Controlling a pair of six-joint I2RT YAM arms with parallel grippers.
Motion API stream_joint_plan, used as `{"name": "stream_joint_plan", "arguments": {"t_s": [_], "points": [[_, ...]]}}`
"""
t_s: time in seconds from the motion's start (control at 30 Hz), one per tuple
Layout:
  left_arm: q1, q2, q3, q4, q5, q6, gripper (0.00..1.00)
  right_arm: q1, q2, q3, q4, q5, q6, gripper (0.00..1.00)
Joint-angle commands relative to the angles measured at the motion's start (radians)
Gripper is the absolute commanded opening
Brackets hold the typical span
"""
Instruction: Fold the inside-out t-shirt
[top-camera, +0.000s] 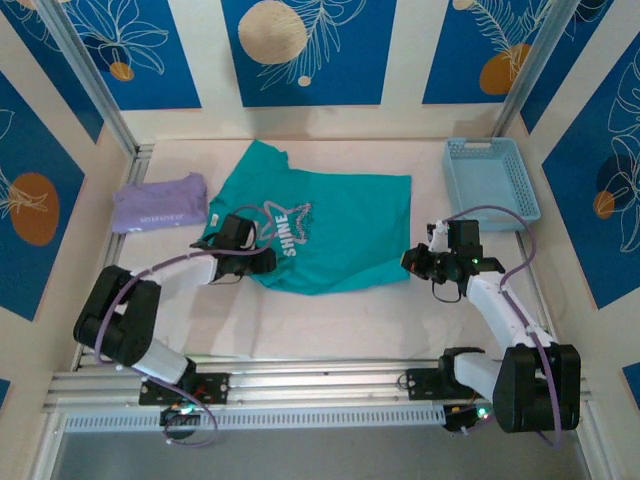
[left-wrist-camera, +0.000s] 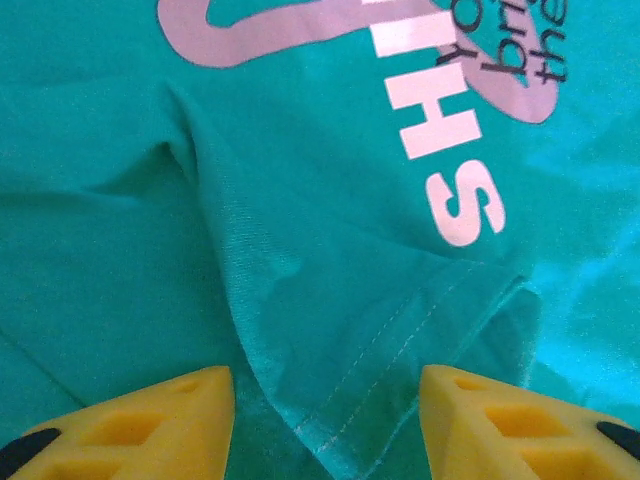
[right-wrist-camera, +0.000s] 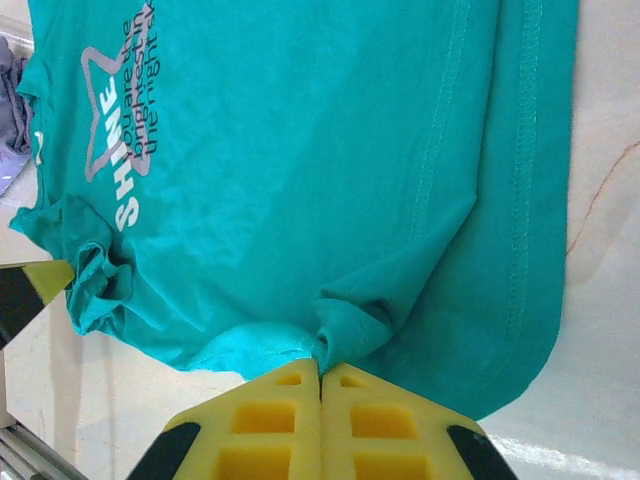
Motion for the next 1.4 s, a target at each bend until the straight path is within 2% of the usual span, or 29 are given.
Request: {"name": "stream_joint_plan", "arguments": {"t_s": [0.0, 0.33, 0.47, 0.53, 0.77, 0.9, 1.03, 1.27, 1.37], "points": [[0.010, 0.028, 0.028, 0.037, 0.023, -0.003, 0.47, 0.005, -0.021, 0.022, -0.029, 0.002, -0.020, 0.00], [0.025, 0.047, 0.023, 0.078, 0.017, -0.009, 0.17, 0.006, -0.029, 0.019, -0.034, 0.007, -0.024, 0.00], [0.038, 0.009, 0.021, 0.063, 0.009, 0.000, 0.06, 0.005, -0.038, 0.028, -0.031, 0.022, -0.024, 0.00], [0.050, -0.051, 0.022, 0.037, 0.000, 0.005, 0.00, 0.004, -0.048, 0.042, -0.024, 0.043, -0.020, 0.00], [0.088, -0.460, 0.092, -0.187, -0.076, 0.040, 0.00, -0.051, -0.167, 0.175, -0.063, 0.125, -0.030, 0.00], [0.093, -0.696, 0.247, -0.338, -0.175, 0.104, 0.00, -0.096, -0.271, 0.327, -0.160, 0.177, -0.074, 0.00], [0.093, -0.813, 0.495, -0.464, -0.256, 0.180, 0.00, -0.135, -0.356, 0.530, -0.271, 0.238, -0.112, 0.00], [0.093, -0.814, 0.939, -0.539, -0.282, 0.260, 0.00, -0.141, -0.458, 0.893, -0.411, 0.355, -0.170, 0.00], [0.093, -0.769, 1.059, -0.547, -0.261, 0.278, 0.00, -0.140, -0.465, 1.024, -0.453, 0.376, -0.196, 0.00]]}}
